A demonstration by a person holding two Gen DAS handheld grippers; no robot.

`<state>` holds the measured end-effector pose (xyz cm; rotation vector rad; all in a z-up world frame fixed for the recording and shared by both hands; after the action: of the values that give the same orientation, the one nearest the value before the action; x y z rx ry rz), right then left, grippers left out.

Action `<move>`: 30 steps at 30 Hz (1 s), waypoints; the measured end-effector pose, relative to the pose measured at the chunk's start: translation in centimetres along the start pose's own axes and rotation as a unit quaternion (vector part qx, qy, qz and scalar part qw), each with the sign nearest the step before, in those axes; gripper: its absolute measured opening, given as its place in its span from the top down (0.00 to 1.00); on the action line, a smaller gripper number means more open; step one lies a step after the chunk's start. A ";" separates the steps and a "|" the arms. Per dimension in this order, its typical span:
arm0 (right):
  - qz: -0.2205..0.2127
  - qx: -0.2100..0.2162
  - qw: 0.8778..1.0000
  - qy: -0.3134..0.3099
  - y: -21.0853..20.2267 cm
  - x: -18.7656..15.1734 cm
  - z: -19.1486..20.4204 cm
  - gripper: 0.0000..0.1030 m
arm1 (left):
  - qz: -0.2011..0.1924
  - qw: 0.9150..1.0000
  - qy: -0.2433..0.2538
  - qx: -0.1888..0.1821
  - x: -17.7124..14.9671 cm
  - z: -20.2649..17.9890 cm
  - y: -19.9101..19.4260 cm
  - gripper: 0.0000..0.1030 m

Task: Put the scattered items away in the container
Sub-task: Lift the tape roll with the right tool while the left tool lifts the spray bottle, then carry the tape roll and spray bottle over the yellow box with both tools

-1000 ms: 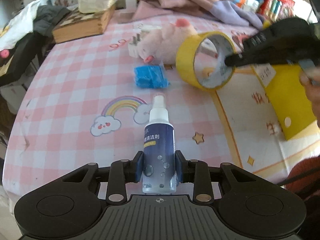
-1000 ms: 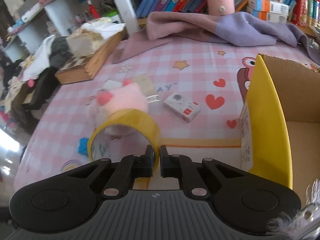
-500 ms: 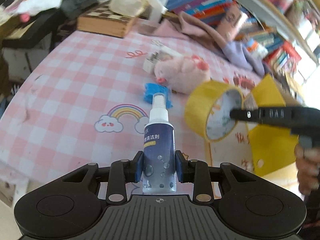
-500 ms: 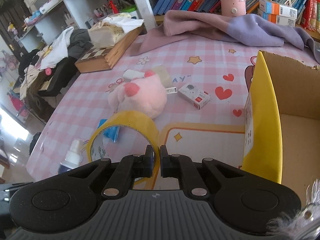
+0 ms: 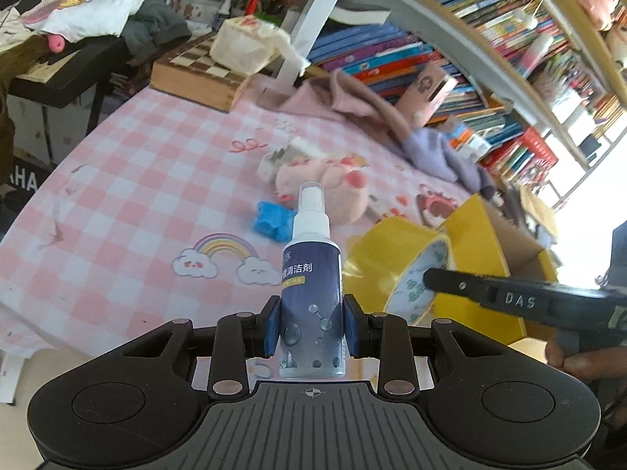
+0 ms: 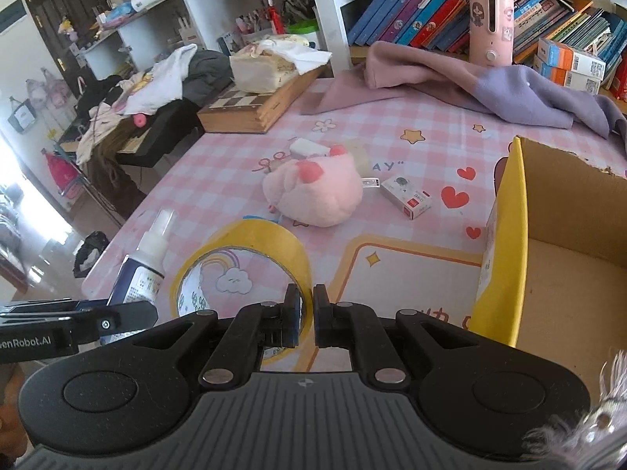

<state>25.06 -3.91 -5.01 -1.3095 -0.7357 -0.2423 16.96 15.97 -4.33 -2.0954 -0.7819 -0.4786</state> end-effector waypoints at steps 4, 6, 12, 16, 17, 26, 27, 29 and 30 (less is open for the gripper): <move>-0.003 -0.002 1.000 0.008 -1.2 -0.8 -0.1 0.94 | -0.006 1.000 -0.007 -0.017 -0.8 -0.8 -0.8 0.71; 0.002 -0.001 1.000 0.018 -1.5 -1.5 -0.1 0.94 | -0.005 1.000 -0.006 -0.023 -1.3 -1.1 -1.0 0.71; 0.008 0.006 1.000 0.021 -2.7 -3.3 0.8 0.94 | -0.009 1.000 -0.008 -0.028 -3.0 -1.7 -2.5 0.70; 0.003 0.005 1.000 0.017 -3.9 -4.6 1.4 0.94 | -0.013 0.999 -0.008 -0.032 -4.2 -2.1 -3.6 0.70; 0.002 0.004 1.000 0.017 -4.2 -5.0 1.5 0.94 | -0.013 0.999 -0.008 -0.033 -4.5 -2.2 -3.9 0.70; 0.004 -0.008 1.000 0.029 -7.4 -9.2 2.3 0.94 | -0.015 0.999 -0.011 -0.049 -7.9 -2.9 -6.9 0.70; 0.004 -0.008 0.999 0.031 -7.8 -9.7 2.4 0.94 | -0.015 0.999 -0.010 -0.050 -8.4 -3.0 -7.3 0.70; 0.003 -0.009 0.999 0.033 -8.5 -10.6 2.8 0.94 | -0.018 0.998 -0.012 -0.053 -9.3 -3.1 -8.1 0.70; 0.003 -0.009 0.999 0.033 -8.8 -11.1 3.0 0.94 | -0.019 0.998 -0.014 -0.054 -9.7 -3.1 -8.6 0.70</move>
<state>10.78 -6.16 -4.65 -1.3151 -0.6741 -0.2870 3.83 13.87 -3.19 -2.1945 -0.8302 -0.5222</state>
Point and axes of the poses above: each gripper's, at about its wrist camera, not at the fingertips, and y roughly the way its jaws point, z to its left, x to its top, the point moved 4 cm from there along y, roughly the way its jaws point, and after that the axes turned 13 degrees about -x, right-handed, at the moved point
